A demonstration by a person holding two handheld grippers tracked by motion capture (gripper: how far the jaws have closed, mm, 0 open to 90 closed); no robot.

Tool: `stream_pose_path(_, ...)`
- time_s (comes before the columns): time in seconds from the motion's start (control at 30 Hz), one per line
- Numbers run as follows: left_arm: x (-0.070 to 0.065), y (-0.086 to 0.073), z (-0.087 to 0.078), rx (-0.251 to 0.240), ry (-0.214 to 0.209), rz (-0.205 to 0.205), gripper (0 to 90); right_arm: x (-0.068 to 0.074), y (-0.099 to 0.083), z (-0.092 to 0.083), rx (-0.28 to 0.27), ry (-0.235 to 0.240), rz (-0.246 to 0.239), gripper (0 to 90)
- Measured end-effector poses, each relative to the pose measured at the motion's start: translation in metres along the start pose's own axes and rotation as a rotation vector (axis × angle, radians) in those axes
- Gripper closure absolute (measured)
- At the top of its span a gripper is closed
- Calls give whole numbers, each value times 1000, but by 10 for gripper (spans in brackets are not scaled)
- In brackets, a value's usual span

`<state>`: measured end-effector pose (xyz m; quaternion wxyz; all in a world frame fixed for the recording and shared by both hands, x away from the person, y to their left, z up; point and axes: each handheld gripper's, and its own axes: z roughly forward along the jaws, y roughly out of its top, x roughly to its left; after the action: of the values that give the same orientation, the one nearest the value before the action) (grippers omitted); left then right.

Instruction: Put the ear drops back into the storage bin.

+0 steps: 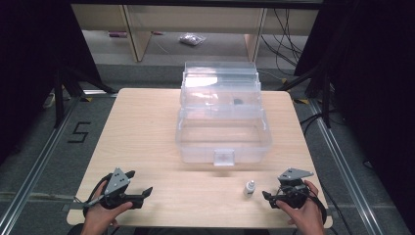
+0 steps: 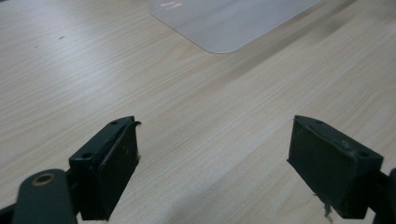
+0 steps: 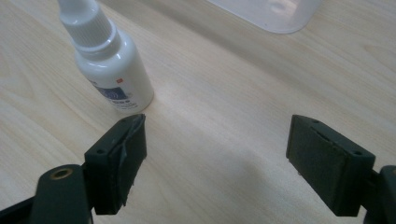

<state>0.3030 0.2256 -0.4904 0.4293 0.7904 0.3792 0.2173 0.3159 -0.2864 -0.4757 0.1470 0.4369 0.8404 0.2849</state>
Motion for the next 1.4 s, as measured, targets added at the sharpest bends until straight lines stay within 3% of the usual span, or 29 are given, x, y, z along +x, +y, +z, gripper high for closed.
stream_pose_path(0.17, 0, 0, 0, 0, 1, 1, 155, 0, 0, -1, 5, 5, -11, 213)
stream_pose_path(0.27, 0, 0, 0, 0, 1, 2, 155, 3, 1, -2, 15, 14, 9, 214)
stream_pose_path(0.4, 0, 0, 0, 0, 1, 3, 155, 1, 2, -1, 11, 24, -44, 219)
stream_pose_path(0.53, 0, 0, 0, 1, 1, 2, 155, 8, 2, -2, 15, 29, -4, 223)
stream_pose_path(0.77, 2, 0, 0, 15, 9, 19, 155, 11, 4, -4, 29, 44, -40, 227)
stream_pose_path(0.9, 0, 0, 1, -6, 2, -6, 155, 13, 5, -3, 20, 46, -49, 228)
stream_pose_path(0.97, 1, 0, 1, -2, 3, 0, 154, 17, 6, -4, 44, 64, -17, 228)
stream_pose_path(1.0, 0, 0, 1, -6, 1, -6, 154, 14, 6, -4, 38, 61, -58, 229)
stream_pose_path(1.03, 0, -1, 1, -8, 1, -10, 155, 16, 6, -3, 29, 61, -41, 229)
stream_pose_path(1.23, 0, -1, 1, -8, 2, -10, 155, 21, 8, -4, 54, 75, -54, 229)
stream_pose_path(1.3, 0, -1, 1, -8, 2, -11, 155, 20, 9, -2, 42, 71, -94, 229)
stream_pose_path(1.33, 0, -1, 1, -8, 3, -10, 155, 22, 10, -2, 47, 77, -79, 229)
stream_pose_path(1.4, 0, -1, 1, -8, 3, -11, 154, 23, 10, 0, 37, 73, -99, 229)
